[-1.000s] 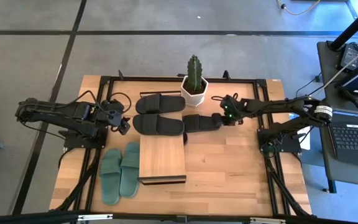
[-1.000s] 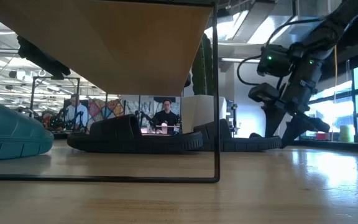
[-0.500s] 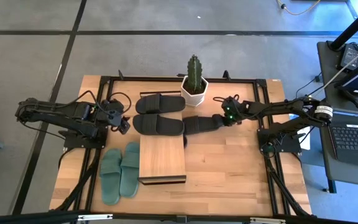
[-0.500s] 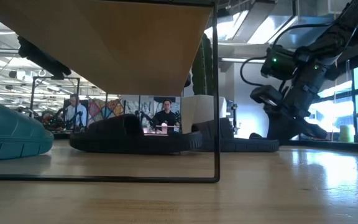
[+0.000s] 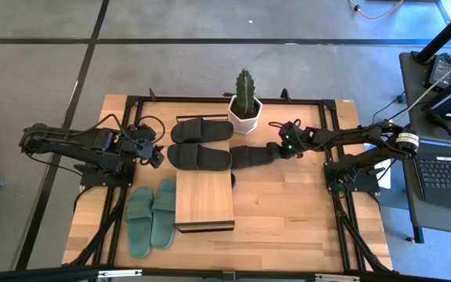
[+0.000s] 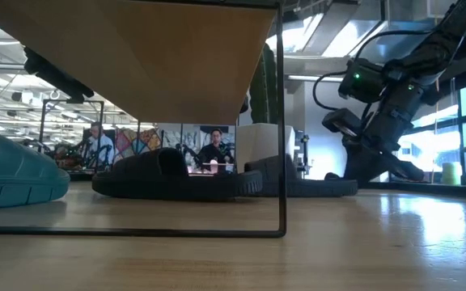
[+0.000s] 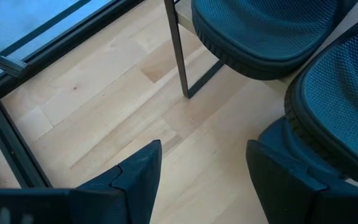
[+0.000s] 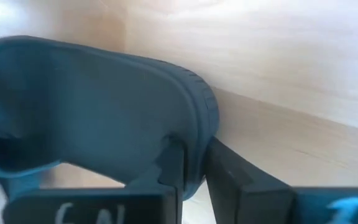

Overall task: Pick and place slides into the shelf
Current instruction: Put the black slides under the shelf

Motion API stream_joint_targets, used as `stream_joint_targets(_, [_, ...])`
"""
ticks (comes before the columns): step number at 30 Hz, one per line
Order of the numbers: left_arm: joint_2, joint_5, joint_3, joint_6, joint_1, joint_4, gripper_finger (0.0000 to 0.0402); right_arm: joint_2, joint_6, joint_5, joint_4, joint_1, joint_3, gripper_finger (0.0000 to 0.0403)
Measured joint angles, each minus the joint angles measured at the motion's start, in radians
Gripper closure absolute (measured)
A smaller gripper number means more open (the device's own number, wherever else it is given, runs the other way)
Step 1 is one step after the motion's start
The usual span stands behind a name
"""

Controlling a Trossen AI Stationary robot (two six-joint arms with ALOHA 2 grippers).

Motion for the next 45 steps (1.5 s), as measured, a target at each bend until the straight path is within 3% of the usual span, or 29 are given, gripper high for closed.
stream_joint_targets(14, [0.000, 0.000, 0.000, 0.023, 0.000, 0.000, 0.0177, 0.000, 0.149, 0.173, 0.174, 0.090, 0.000, 0.0353])
stream_joint_targets(21, [0.000, -0.001, 0.000, 0.026, 0.000, -0.001, 0.0177, 0.015, 0.191, 0.208, 0.226, 0.117, 0.034, 0.0355])
stream_joint_targets(32, [0.000, -0.002, 0.000, 0.027, 0.000, -0.008, 0.0177, 0.250, 0.137, 0.197, 0.233, 0.118, 0.227, 0.0355])
stream_joint_targets(45, [0.000, -0.001, 0.000, 0.026, 0.000, -0.042, 0.0177, 0.530, 0.084, 0.092, 0.228, 0.118, 0.474, 0.0355])
